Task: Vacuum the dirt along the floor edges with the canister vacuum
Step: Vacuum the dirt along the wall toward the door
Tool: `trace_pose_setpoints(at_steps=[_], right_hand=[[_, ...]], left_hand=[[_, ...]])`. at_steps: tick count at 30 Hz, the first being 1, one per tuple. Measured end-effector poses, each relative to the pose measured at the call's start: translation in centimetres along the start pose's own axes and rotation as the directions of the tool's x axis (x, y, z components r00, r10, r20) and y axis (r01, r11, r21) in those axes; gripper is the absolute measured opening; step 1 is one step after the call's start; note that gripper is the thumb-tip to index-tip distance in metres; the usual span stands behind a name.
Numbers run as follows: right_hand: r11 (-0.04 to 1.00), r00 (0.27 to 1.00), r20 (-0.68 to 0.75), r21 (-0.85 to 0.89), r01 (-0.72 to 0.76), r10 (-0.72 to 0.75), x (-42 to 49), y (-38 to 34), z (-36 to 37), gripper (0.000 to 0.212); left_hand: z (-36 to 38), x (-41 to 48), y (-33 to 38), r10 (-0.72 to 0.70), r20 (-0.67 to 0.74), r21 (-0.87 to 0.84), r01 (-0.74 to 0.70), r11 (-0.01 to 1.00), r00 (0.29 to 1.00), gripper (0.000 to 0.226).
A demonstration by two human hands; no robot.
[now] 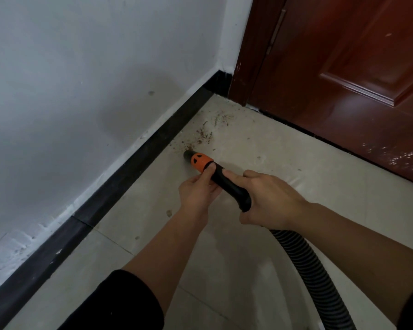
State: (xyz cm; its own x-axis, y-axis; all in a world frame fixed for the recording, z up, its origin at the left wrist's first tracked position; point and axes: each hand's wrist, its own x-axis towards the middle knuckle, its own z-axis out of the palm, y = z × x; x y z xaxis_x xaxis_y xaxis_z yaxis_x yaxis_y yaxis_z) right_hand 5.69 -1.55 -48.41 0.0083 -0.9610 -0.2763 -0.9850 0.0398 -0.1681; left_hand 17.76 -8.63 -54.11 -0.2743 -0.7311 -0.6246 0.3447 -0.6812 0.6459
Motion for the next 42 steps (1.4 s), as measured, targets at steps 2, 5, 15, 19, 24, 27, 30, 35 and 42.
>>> trace_pose_setpoints(at_steps=[2,5,15,19,24,27,30,35,42], right_hand=[[1.000,1.000,0.010,-0.003,-0.010,0.010,0.4,0.2,-0.6,0.105],[1.000,0.999,0.025,-0.010,-0.026,0.026,1.1,0.4,-1.4,0.104],[0.999,0.999,0.048,-0.032,-0.003,0.004,3.3,-0.2,-3.1,0.098],[1.000,0.998,0.055,-0.012,0.013,-0.013,3.4,-0.7,-3.0,0.098],[0.999,0.997,0.069,-0.015,0.035,-0.034,3.7,-1.6,-3.0,0.100],[0.999,0.996,0.073,-0.028,0.043,-0.041,3.9,-2.2,-3.0,0.100],[0.998,0.996,0.074,-0.030,0.048,-0.045,4.3,-2.7,-3.0,0.101],[0.998,0.997,0.067,-0.051,0.042,-0.039,5.1,-3.2,-2.9,0.100],[0.999,0.999,0.051,-0.050,0.004,-0.002,5.9,-3.0,-2.5,0.101]], left_hand=[[0.6,0.1,0.4,-0.008,0.008,-0.019,0.008,1.000,1.000,0.025],[1.4,0.4,1.0,-0.021,0.010,-0.038,0.021,0.999,1.000,0.022],[1.8,1.7,2.4,-0.013,-0.040,-0.029,0.012,1.000,0.999,0.014],[1.2,1.8,2.3,-0.007,-0.069,-0.026,0.005,1.000,0.998,0.015],[0.2,1.8,2.6,0.003,-0.114,-0.029,-0.006,1.000,0.993,0.018],[-0.4,1.7,3.0,0.010,-0.127,-0.040,-0.015,0.999,0.992,0.019],[-0.8,1.7,3.4,0.019,-0.143,-0.031,-0.024,0.999,0.990,0.018],[-0.9,2.0,4.2,0.019,-0.144,-0.027,-0.023,0.999,0.989,0.017],[-0.6,2.9,4.7,0.019,-0.128,-0.015,-0.021,1.000,0.992,0.018]])
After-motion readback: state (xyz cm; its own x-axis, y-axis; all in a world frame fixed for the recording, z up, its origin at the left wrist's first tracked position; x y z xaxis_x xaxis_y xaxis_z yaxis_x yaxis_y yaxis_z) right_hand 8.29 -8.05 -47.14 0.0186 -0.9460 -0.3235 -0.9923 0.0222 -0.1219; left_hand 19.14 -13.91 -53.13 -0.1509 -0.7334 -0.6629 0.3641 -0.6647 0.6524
